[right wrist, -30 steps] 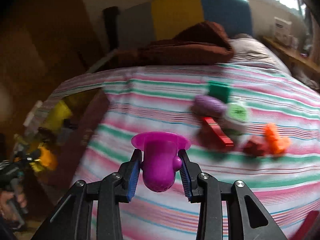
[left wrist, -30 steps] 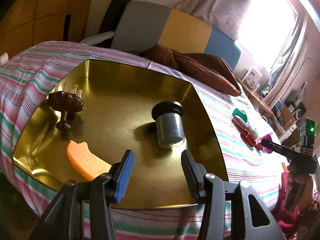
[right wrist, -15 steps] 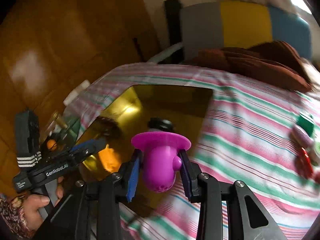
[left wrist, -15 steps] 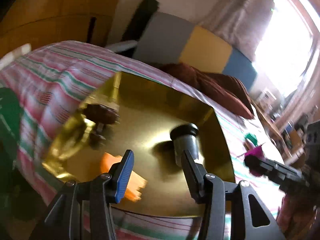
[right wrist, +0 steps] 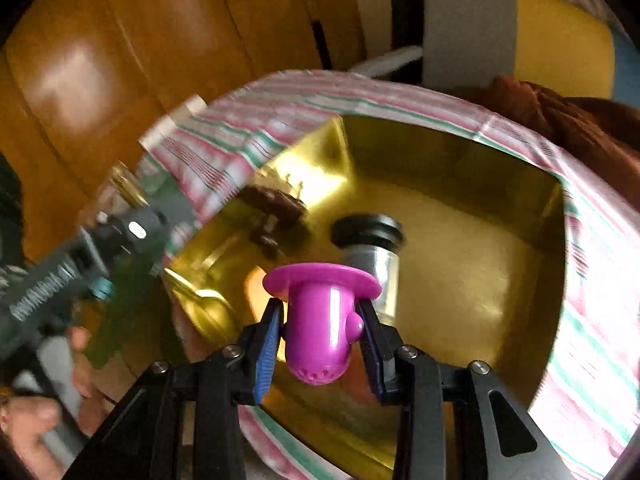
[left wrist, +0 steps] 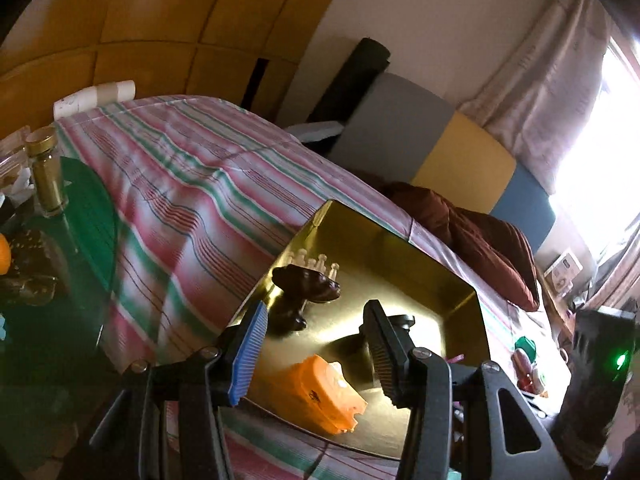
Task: Organize rigid objects
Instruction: 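Carry the magenta plunger cup into the gold tray and open right tool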
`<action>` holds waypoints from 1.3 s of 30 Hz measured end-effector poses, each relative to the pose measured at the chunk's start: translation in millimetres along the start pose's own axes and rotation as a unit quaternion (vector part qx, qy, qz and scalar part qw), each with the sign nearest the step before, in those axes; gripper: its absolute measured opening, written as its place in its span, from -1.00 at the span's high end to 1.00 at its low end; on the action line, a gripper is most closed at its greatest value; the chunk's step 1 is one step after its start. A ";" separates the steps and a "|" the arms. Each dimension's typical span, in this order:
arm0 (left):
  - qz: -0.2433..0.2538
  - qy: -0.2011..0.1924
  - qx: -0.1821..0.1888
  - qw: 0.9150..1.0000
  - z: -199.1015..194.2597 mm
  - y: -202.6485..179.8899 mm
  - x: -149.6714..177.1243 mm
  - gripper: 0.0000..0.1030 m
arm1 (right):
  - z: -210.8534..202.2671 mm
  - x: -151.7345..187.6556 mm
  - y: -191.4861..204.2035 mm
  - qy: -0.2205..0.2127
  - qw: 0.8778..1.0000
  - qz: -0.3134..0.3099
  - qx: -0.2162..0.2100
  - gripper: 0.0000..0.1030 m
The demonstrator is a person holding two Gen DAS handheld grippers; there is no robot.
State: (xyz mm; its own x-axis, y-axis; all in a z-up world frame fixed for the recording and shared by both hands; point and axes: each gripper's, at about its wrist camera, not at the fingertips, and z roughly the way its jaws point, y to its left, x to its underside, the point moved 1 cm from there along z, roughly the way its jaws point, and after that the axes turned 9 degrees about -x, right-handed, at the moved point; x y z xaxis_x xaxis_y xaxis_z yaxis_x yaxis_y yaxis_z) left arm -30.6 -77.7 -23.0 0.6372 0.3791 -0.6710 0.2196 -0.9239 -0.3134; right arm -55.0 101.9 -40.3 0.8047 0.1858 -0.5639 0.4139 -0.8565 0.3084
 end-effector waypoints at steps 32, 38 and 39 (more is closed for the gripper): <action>0.055 0.016 0.044 0.997 -3.9 -30.7 20.3 0.01 | -47.4 28.8 -27.5 -0.038 0.996 0.067 0.045 -0.05; 0.102 0.031 0.071 0.992 -4.5 -53.4 32.6 0.00 | -72.4 33.5 -44.2 -0.061 0.992 0.088 0.065 -0.06; 0.111 0.036 0.078 0.990 -4.4 -57.9 35.4 0.00 | -78.3 35.3 -49.3 -0.068 0.991 0.095 0.070 -0.06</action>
State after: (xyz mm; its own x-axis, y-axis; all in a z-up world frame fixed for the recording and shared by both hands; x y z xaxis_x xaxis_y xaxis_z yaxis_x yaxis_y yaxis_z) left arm -17.5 -11.1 -25.6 0.7092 0.1568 -0.6874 -0.0450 -0.9629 -0.2661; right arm -13.7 188.4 -15.4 0.7940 -0.0431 -0.6063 0.1892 -0.9304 0.3140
